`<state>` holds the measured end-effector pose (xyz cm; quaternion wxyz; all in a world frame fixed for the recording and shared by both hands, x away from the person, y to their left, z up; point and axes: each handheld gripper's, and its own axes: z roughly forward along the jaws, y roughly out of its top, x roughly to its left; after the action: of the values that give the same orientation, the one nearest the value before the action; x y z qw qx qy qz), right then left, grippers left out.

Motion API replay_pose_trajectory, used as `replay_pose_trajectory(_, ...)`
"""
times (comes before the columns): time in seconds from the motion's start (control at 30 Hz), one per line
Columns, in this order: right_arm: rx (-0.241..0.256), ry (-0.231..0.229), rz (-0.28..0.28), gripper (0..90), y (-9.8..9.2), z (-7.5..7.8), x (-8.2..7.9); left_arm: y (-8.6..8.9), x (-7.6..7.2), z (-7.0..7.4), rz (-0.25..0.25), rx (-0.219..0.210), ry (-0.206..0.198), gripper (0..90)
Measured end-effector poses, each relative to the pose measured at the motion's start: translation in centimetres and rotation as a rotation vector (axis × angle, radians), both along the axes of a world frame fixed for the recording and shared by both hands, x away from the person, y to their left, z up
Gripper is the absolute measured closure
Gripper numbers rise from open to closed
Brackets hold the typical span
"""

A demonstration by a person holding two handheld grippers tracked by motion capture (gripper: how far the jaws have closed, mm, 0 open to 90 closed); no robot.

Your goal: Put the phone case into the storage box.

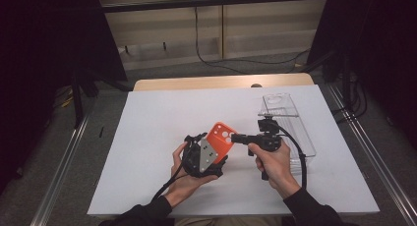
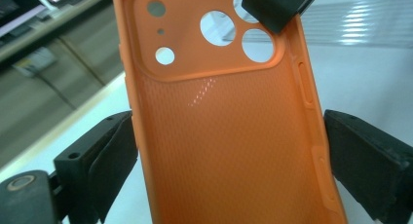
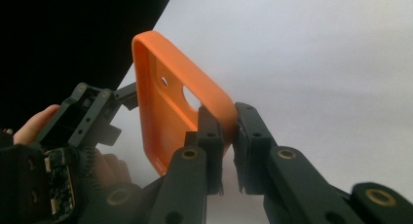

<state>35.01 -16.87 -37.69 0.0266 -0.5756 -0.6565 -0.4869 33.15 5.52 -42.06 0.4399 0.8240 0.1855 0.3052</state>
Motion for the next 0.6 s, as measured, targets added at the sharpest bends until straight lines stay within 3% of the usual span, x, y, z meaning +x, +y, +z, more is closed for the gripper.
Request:
replay_pose_trajectory(0.07,-0.003,-0.002,0.001,82.3,0.03,0.06,-0.04,0.04,0.08,0.00,-0.009,-0.004,0.004,5.7)
replay_pose_trajectory(0.17,-0.008,-0.010,-0.002,82.4,0.01,0.13,-0.06,-0.14,-0.13,-0.03,0.000,0.016,-0.037,5.0)
replay_pose_trajectory(0.3,-0.021,-0.027,-0.020,82.4,-0.15,0.24,-0.03,-0.19,-0.11,-0.12,-0.015,0.008,-0.001,5.0)
replay_pose_trajectory(0.43,-0.018,-0.043,-0.034,82.5,-0.65,0.43,0.00,0.17,0.08,0.08,-0.023,-0.045,0.041,4.5)
replay_pose_trajectory(0.6,-0.039,-0.063,-0.040,82.6,-0.89,0.63,-0.04,0.50,0.24,0.28,-0.020,-0.061,0.065,4.2)
